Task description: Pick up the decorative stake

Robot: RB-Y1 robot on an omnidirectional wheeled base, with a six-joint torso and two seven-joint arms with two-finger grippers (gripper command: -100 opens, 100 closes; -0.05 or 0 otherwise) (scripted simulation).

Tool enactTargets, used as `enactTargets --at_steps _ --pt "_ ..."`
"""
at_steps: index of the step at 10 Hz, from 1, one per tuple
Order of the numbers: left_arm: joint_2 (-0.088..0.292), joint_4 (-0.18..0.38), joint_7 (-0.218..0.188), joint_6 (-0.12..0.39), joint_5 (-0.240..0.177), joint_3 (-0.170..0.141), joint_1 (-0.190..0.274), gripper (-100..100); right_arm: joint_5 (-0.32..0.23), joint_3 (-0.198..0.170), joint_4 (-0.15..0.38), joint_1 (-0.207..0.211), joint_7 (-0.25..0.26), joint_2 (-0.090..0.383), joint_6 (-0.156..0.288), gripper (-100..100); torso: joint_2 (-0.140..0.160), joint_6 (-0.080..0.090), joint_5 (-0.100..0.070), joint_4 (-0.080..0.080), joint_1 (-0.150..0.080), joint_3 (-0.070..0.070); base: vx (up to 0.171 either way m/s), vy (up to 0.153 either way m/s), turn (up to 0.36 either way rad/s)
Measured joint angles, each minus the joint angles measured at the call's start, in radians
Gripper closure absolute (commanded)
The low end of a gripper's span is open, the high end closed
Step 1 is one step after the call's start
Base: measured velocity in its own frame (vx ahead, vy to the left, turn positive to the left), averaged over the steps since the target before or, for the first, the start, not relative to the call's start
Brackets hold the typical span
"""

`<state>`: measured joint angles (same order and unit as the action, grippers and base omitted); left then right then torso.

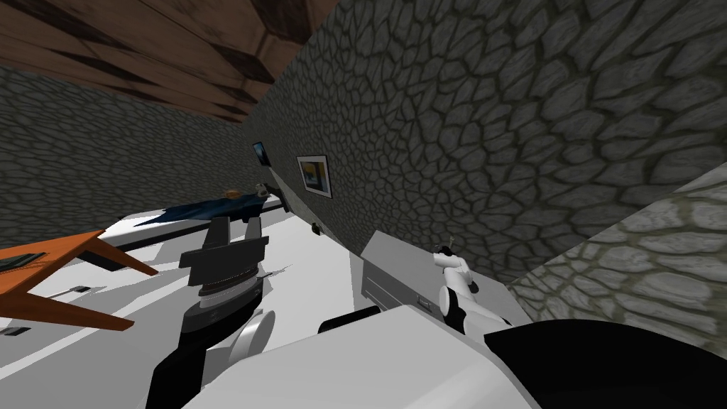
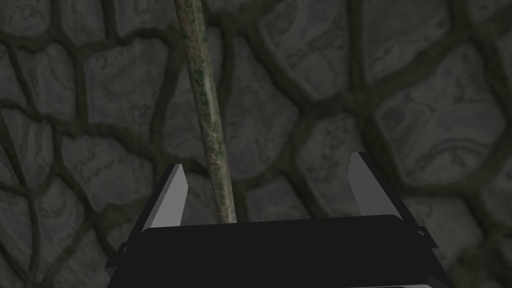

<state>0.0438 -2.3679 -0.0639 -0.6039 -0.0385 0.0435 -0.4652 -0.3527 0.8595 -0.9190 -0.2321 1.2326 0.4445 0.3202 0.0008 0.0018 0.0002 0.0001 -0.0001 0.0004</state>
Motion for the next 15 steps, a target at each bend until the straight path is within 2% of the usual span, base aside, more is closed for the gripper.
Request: enactTargets --at_steps 1,2,4,6,7,9,11,12,13,15 --pt "0.000 0.000 0.000 0.000 0.000 0.000 0.000 0 -0.005 -0.027 0.017 -0.003 -0.030 0.011 -0.004 -100 0.000 0.000 0.000 0.000 0.000 0.000 0.000 0.000 0.000" --pt "0.000 0.000 0.000 0.000 0.000 0.000 0.000 0 -0.002 -0.048 -0.002 0.004 -0.058 0.004 0.003 -100 0.000 0.000 0.000 0.000 0.000 0.000 0.000 0.000 0.000" --pt "0.000 0.000 0.000 0.000 0.000 0.000 0.000 0 -0.002 -0.056 -0.004 0.005 -0.107 0.004 0.007 -100 0.000 0.000 0.000 0.000 0.000 0.000 0.002 0.002 -0.013" --pt "0.000 0.000 0.000 0.000 0.000 0.000 0.000 0 -0.035 -0.114 0.029 0.013 -0.162 0.045 0.011 -100 0.000 0.000 0.000 0.000 0.000 0.000 0.002 0.002 -0.012" --pt "0.000 0.000 0.000 0.000 0.000 0.000 0.000 0 -0.036 -0.147 0.030 0.013 -0.190 0.050 0.016 -100 0.000 -0.001 0.000 0.000 0.000 0.000 0.000 0.000 0.000" --pt "0.000 0.000 0.000 0.000 0.000 0.000 0.000 0 -0.040 -0.165 0.033 0.014 -0.247 0.050 0.014 -100 0.000 0.000 0.000 0.000 0.000 0.000 0.002 0.002 -0.013" --pt "0.000 0.000 0.000 0.000 0.000 0.000 0.000 0 -0.072 -0.223 0.060 0.026 -0.303 0.089 0.022 -100 0.000 0.000 0.000 0.000 0.000 0.000 0.002 0.002 -0.012" --pt "0.000 0.000 0.000 0.000 0.000 0.000 0.000 0 -0.077 -0.253 0.063 0.027 -0.332 0.093 0.022 -100 0.000 -0.001 0.000 0.000 0.000 0.000 0.000 0.000 0.000" --pt "0.000 0.000 0.000 0.000 0.000 0.000 0.000 0 -0.074 -0.270 0.059 0.029 -0.359 0.094 0.025 -100 0.000 0.000 0.000 0.000 0.000 0.000 0.000 0.000 0.000" --pt "0.000 0.000 0.000 0.000 0.000 0.000 0.000 0 -0.078 -0.275 0.068 0.024 -0.409 0.097 0.023 -100 0.000 -0.001 -0.001 0.000 0.000 0.000 0.002 0.002 -0.011"
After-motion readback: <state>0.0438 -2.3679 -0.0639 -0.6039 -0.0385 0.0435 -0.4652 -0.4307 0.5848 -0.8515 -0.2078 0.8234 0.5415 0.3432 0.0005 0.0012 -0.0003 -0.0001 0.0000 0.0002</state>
